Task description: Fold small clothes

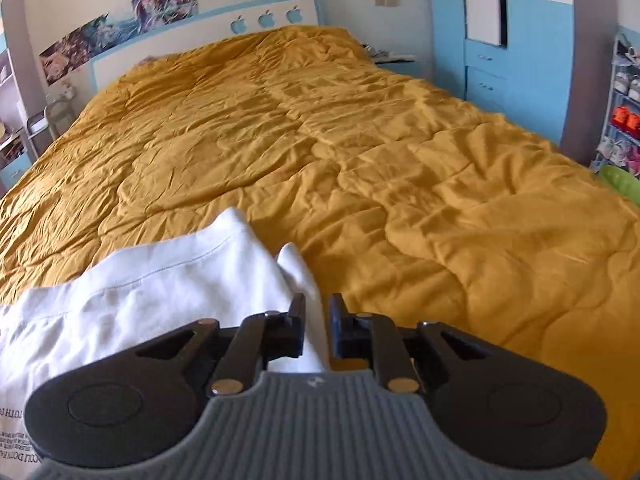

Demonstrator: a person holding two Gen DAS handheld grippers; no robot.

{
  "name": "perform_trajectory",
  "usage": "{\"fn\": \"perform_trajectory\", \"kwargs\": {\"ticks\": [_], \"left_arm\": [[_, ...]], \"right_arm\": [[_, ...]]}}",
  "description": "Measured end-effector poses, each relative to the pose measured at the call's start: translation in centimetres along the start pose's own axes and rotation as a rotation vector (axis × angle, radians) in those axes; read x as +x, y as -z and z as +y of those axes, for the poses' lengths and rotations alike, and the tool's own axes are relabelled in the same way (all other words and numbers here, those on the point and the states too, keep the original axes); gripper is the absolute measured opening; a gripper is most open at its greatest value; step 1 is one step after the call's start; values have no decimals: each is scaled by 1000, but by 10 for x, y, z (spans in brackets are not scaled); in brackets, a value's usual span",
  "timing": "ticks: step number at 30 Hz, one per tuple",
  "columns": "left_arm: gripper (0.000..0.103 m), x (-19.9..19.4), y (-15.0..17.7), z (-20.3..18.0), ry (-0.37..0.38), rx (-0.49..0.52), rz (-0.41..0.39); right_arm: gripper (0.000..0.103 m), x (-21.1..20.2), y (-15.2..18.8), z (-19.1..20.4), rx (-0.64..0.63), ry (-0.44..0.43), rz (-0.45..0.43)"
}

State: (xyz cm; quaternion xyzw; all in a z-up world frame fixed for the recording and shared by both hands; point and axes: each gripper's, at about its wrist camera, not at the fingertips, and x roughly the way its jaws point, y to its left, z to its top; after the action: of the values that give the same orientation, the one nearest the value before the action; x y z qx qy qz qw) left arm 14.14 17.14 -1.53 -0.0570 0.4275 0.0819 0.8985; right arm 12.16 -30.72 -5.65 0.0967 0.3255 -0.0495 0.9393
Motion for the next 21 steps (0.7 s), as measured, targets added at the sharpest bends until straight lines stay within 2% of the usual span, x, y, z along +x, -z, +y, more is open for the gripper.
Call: {"fn": "perform_trajectory", "kwargs": {"ticks": [1,2,3,4,6,8,11,14,17,21], "left_arm": [[48,-9,3,0,11,-4,-3],[41,-22,9,-1,43,0,-27],[35,-35,16,-2,74,7,-59],[33,-44,22,-4,96,14,-82],[32,-62,40,-9,138,18,-123],[32,-69,59,-11,174,-10,-141],[25,-65,88,-11,203,-37,-144],[17,-51,112,-10,128,-61,-92],[11,-56,129,-10,53,-35,-129],[11,-65,135,-10,-31,-25,-130]], "right_arm": [[12,-12,0,-4,19,-24,-26],[17,-25,0,-8,42,-51,-47],[27,-35,2,-10,54,-71,-62],[32,-48,4,-12,61,-97,-84],[34,-68,12,-12,68,-163,-123],[43,-80,21,-11,76,-242,-157],[46,-88,41,4,40,-305,-169],[46,-83,65,20,-1,-306,-130],[46,-79,85,26,-40,-270,-111],[47,-75,96,21,-81,-186,-102]]}}
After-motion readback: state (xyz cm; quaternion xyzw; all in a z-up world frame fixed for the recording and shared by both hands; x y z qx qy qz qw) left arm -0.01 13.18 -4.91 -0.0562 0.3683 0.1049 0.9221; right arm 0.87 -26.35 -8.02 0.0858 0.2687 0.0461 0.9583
